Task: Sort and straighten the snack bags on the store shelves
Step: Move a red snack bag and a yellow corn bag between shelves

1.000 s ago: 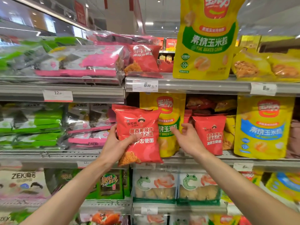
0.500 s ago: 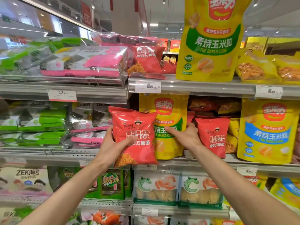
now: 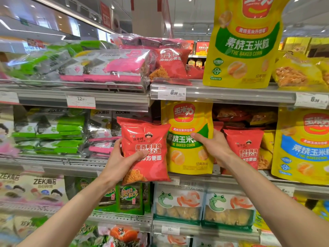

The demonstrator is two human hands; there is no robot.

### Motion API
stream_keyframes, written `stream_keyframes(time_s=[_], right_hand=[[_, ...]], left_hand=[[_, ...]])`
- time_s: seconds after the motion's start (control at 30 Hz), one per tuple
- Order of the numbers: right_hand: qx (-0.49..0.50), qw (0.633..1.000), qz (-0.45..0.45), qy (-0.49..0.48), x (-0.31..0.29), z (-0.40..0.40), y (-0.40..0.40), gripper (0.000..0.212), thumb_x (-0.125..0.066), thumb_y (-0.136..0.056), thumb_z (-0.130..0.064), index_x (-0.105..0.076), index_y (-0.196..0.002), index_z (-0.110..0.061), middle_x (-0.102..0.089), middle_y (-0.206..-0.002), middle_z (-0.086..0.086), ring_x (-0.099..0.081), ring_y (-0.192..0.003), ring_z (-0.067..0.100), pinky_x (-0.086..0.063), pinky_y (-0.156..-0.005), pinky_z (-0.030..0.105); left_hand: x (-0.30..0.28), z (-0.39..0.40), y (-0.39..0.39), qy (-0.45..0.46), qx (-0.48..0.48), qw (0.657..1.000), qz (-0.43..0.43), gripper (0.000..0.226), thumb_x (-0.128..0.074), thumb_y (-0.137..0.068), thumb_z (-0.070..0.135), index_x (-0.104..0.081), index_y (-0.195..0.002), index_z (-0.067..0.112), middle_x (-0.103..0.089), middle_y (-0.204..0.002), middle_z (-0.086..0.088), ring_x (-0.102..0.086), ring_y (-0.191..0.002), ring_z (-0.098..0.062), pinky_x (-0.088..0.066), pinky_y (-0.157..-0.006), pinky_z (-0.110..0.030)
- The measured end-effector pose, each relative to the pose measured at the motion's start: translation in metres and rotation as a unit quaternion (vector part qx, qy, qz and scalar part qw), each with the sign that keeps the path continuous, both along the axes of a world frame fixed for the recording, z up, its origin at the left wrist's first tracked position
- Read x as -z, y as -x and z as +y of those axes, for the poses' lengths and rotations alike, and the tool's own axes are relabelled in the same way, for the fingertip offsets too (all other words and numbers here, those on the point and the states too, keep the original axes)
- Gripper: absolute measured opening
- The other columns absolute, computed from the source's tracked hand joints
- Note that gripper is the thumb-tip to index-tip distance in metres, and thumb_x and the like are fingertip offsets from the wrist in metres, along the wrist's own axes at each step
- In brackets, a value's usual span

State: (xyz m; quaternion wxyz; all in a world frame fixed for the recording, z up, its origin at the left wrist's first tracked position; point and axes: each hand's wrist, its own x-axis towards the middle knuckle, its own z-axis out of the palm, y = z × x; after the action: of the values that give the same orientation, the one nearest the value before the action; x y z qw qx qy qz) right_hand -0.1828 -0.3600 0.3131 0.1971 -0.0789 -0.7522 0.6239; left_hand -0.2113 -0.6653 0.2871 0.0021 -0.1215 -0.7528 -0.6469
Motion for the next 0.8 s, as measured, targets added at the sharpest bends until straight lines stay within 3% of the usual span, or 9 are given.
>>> stream_keyframes(time_s=[0.17, 0.3, 0.43, 0.57, 0.67, 0.8], right_hand=[[0.025, 1.000, -0.006, 0.018, -0.006, 0.014, -0.020, 0.025, -0.080, -0.086, -0.029, -0.071, -0.108, -0.020, -0.079, -0.103, 0.000, -0.076, -0.090, 0.016, -0.058, -0.074, 0.032], [0.003, 0.999, -0.043, -0.002, -0.005, 0.027, -0.043, 0.028, -0.080, -0.087, -0.027, -0.070, -0.110, -0.017, -0.080, -0.101, 0.002, -0.078, -0.088, 0.021, -0.059, -0.072, 0.036], [0.009, 0.999, -0.041, -0.034, -0.005, 0.038, -0.068, 0.023, -0.078, -0.087, -0.025, -0.068, -0.108, -0.023, -0.079, -0.096, -0.005, -0.077, -0.078, 0.010, -0.057, -0.061, 0.022], [0.056, 0.997, -0.023, -0.048, -0.003, 0.054, -0.083, 0.024, -0.078, -0.087, -0.031, -0.069, -0.107, -0.023, -0.081, -0.095, 0.000, -0.076, -0.076, 0.021, -0.060, -0.068, 0.039], [0.067, 0.997, -0.011, -0.033, 0.001, 0.061, -0.088, 0.028, -0.079, -0.086, -0.032, -0.069, -0.111, -0.025, -0.079, -0.103, -0.004, -0.076, -0.089, 0.015, -0.058, -0.076, 0.035], [0.074, 0.997, -0.009, -0.031, 0.009, 0.062, -0.088, 0.028, -0.080, -0.085, -0.032, -0.068, -0.110, -0.028, -0.079, -0.098, -0.011, -0.076, -0.087, 0.010, -0.058, -0.076, 0.032]], left_hand=[[0.004, -0.008, 0.003, 0.007, 0.010, 1.000, 0.001, 0.118, -0.088, -0.043, 0.068, -0.039, -0.143, 0.029, -0.070, -0.121, 0.003, -0.072, -0.105, -0.018, -0.056, -0.097, -0.049], [0.003, 0.000, 0.003, 0.006, 0.026, 1.000, 0.009, 0.115, -0.086, -0.046, 0.064, -0.038, -0.144, 0.028, -0.069, -0.120, 0.004, -0.072, -0.103, -0.016, -0.057, -0.094, -0.045], [0.001, 0.023, 0.008, -0.009, 0.058, 0.998, 0.009, 0.103, -0.093, -0.056, 0.054, -0.040, -0.140, 0.028, -0.068, -0.121, 0.003, -0.072, -0.103, -0.016, -0.058, -0.092, -0.043], [0.002, 0.053, 0.019, -0.019, 0.076, 0.997, 0.010, 0.113, -0.089, -0.049, 0.057, -0.037, -0.144, 0.026, -0.068, -0.122, 0.004, -0.070, -0.108, -0.014, -0.056, -0.097, -0.042], [0.004, 0.074, 0.027, -0.027, 0.080, 0.996, 0.020, 0.094, -0.093, -0.065, 0.040, -0.039, -0.140, 0.025, -0.066, -0.122, 0.002, -0.068, -0.108, -0.012, -0.056, -0.090, -0.031], [0.017, 0.091, 0.035, -0.010, 0.088, 0.996, 0.028, 0.083, -0.085, -0.076, 0.029, -0.035, -0.142, 0.025, -0.063, -0.124, 0.004, -0.065, -0.107, -0.008, -0.054, -0.081, -0.022]])
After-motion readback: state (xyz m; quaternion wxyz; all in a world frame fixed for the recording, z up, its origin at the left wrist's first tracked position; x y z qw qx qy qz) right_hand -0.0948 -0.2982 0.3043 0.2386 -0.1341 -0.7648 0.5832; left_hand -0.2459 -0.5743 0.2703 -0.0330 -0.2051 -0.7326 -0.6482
